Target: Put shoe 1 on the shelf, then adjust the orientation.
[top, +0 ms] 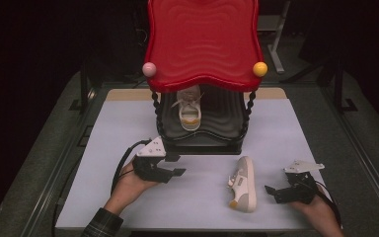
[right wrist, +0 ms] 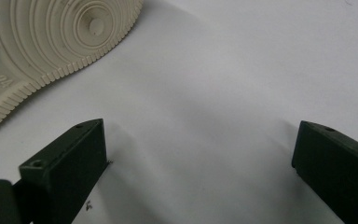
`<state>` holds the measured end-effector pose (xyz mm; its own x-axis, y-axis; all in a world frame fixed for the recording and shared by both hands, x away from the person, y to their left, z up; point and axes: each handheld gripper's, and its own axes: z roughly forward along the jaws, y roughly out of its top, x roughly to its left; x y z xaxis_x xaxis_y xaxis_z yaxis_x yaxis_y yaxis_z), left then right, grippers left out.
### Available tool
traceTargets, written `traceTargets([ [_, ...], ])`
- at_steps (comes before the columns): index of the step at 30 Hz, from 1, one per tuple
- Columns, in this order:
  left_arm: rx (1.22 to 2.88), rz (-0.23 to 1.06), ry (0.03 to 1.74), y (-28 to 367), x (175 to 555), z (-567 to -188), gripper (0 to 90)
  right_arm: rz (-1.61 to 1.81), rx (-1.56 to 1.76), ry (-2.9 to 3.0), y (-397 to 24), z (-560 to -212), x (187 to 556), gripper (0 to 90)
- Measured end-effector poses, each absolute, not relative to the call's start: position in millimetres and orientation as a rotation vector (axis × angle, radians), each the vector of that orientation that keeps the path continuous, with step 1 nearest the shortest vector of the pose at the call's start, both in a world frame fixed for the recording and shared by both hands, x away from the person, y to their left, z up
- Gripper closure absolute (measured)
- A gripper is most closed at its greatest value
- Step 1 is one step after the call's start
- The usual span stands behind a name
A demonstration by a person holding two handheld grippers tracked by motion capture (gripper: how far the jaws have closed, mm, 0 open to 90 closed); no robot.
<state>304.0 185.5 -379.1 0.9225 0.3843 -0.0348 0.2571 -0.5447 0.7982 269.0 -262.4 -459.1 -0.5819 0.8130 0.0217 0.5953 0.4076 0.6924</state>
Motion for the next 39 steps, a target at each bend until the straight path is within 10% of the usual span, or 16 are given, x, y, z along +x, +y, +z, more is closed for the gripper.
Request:
traceTargets([
  [14, 2.269, 0.230, 0.616, 233.7, 278.3, -422.6, 16.5, 0.958, 1.221, 2.352, -262.4, -459.0, 269.1, 2.3],
  [25, 2.289, 0.277, 0.652, 248.3, 271.6, -451.0, 13.2, 0.949, 1.223, 2.364, -262.9, -457.7, 269.9, 3.6],
  [33, 2.272, 0.278, 0.644, 250.2, 270.9, -452.8, 13.2, 1.060, 1.196, 2.380, -269.1, -435.4, 271.5, 24.3],
  [39, 2.263, 0.273, 0.650, 250.2, 271.1, -453.2, 13.3, 1.185, 1.158, 2.468, -259.1, -415.4, 275.2, 69.5],
])
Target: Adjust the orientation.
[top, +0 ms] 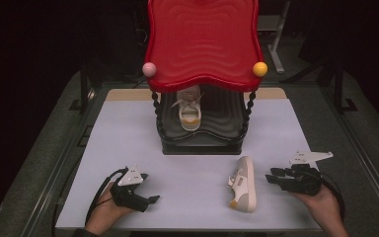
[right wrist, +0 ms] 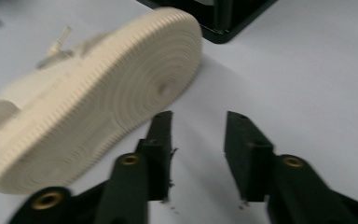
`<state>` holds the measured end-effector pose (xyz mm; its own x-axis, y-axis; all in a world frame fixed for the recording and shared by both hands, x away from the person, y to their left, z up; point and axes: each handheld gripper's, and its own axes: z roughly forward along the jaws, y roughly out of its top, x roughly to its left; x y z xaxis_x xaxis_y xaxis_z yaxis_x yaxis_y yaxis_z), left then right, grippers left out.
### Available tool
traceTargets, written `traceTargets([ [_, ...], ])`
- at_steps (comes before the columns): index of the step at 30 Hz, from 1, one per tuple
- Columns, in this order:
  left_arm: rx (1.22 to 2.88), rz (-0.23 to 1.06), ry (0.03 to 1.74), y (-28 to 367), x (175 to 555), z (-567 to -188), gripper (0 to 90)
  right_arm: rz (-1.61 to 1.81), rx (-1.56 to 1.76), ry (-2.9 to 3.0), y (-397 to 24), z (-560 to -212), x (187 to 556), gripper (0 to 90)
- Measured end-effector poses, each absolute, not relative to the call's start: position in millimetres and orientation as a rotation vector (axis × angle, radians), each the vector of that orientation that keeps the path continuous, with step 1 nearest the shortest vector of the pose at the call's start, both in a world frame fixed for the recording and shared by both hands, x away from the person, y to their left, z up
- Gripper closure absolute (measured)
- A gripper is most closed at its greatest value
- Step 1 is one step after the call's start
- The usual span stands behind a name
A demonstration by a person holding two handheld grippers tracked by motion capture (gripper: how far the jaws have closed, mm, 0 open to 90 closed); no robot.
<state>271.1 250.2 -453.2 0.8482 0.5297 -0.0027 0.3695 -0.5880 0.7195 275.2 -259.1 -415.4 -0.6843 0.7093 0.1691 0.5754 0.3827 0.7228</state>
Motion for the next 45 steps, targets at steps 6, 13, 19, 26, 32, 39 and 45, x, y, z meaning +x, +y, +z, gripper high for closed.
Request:
traceTargets([
  [6, 2.264, 0.273, 0.648, 250.4, 271.1, -453.2, 13.2, 1.252, 1.074, 2.494, -244.2, -402.4, 279.6, 88.4],
  [13, 2.262, 0.273, 0.650, 250.4, 271.1, -453.3, 13.3, 1.348, 0.994, 2.519, -229.5, -389.1, 285.6, 89.8],
  [19, 2.262, 0.273, 0.649, 250.4, 271.1, -453.3, 13.2, 1.377, 0.966, 2.544, -224.0, -389.3, 285.0, 89.8],
  [26, 2.264, 0.273, 0.648, 250.5, 271.2, -453.3, 13.2, 1.355, 0.954, 2.567, -219.5, -392.9, 285.0, 89.8],
  [32, 2.263, 0.272, 0.649, 250.4, 271.0, -453.3, 13.3, 1.338, 0.958, 2.560, -223.6, -392.9, 282.8, 89.7],
  [39, 2.264, 0.273, 0.649, 250.5, 271.0, -453.3, 13.3, 1.346, 1.006, 2.536, -240.3, -397.0, 279.3, 89.7],
  [45, 2.264, 0.273, 0.649, 250.5, 271.1, -453.3, 13.3, 1.321, 1.065, 2.519, -255.6, -403.2, 275.6, 89.7],
])
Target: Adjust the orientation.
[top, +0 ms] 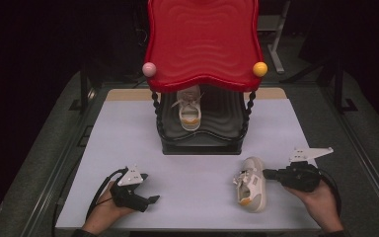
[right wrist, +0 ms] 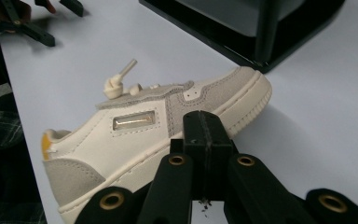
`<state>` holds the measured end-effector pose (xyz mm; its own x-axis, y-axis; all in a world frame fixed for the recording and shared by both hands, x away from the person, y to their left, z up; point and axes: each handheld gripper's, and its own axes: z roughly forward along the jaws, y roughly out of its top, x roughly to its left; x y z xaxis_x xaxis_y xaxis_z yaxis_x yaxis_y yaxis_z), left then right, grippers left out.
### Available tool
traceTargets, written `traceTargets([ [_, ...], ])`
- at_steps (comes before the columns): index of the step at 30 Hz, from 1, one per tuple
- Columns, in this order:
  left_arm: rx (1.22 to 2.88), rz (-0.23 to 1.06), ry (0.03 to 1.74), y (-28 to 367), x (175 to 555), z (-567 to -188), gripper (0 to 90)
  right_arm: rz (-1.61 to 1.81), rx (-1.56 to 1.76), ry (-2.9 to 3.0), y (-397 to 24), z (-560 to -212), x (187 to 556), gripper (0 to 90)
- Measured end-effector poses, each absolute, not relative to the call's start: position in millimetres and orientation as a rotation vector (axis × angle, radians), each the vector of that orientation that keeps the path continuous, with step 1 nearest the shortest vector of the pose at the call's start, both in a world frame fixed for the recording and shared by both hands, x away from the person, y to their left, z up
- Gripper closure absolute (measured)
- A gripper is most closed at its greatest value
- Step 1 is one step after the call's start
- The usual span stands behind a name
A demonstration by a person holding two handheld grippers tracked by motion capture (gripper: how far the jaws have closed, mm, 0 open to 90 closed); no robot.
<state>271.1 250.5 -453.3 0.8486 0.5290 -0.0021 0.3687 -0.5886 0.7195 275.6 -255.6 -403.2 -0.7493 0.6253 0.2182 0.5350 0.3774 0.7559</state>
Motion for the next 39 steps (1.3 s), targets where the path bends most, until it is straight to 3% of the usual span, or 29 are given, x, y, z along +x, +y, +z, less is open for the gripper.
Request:
traceTargets([
  [21, 2.261, 0.272, 0.652, 250.4, 271.1, -453.4, 13.3, 1.192, 1.199, 2.574, -274.8, -427.7, 281.7, 89.7],
  [39, 2.266, 0.272, 0.649, 250.6, 271.3, -453.3, 13.3, 1.215, 1.177, 2.628, -277.9, -434.2, 240.4, 89.7],
])
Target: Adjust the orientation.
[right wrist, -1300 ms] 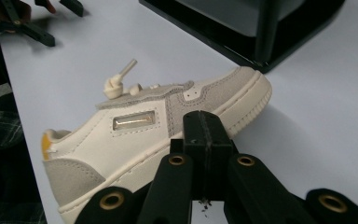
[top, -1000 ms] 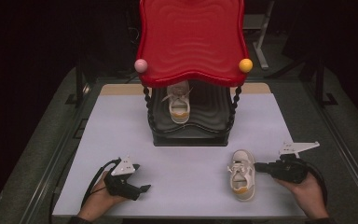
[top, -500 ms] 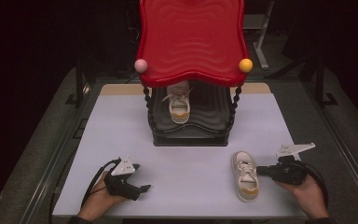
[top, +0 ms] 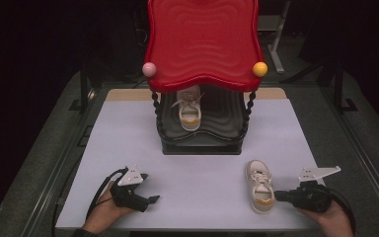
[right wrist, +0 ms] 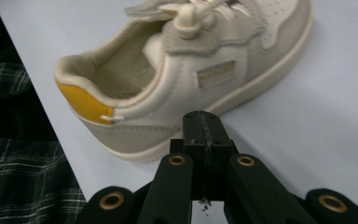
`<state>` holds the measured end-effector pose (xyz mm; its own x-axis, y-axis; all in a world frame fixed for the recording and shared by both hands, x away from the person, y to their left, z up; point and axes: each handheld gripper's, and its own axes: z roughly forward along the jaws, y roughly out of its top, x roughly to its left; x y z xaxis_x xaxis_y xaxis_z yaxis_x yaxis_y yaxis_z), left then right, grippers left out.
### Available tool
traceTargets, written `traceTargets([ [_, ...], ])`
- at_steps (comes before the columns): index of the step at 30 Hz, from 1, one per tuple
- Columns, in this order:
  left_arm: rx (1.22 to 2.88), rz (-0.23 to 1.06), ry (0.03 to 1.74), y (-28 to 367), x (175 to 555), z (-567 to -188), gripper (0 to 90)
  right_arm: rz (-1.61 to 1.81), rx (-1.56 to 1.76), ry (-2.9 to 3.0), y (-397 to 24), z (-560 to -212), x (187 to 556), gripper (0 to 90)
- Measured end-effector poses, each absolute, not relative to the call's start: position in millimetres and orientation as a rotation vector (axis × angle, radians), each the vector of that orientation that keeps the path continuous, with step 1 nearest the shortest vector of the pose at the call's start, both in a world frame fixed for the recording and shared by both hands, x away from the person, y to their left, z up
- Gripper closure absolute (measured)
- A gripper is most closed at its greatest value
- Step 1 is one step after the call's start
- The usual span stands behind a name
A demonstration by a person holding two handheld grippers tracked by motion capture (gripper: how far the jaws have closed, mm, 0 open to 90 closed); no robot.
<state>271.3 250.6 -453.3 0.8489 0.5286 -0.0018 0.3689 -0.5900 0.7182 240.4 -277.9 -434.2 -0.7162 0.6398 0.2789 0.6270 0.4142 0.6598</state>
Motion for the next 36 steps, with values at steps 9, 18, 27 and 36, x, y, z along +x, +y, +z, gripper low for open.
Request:
traceTargets([
  [9, 2.266, 0.272, 0.649, 250.6, 271.3, -453.3, 13.3, 1.186, 1.130, 2.662, -263.3, -433.5, 252.3, 89.6],
  [18, 2.263, 0.271, 0.651, 250.5, 271.1, -453.4, 13.3, 1.162, 1.039, 2.715, -236.9, -431.8, 270.9, 89.6],
  [27, 2.266, 0.271, 0.649, 250.6, 271.1, -453.3, 13.3, 1.215, 1.053, 2.681, -238.5, -423.4, 269.3, 75.9],
  [36, 2.263, 0.272, 0.650, 250.5, 271.3, -453.4, 13.3, 1.366, 0.991, 2.610, -226.3, -386.9, 263.5, 57.3],
])
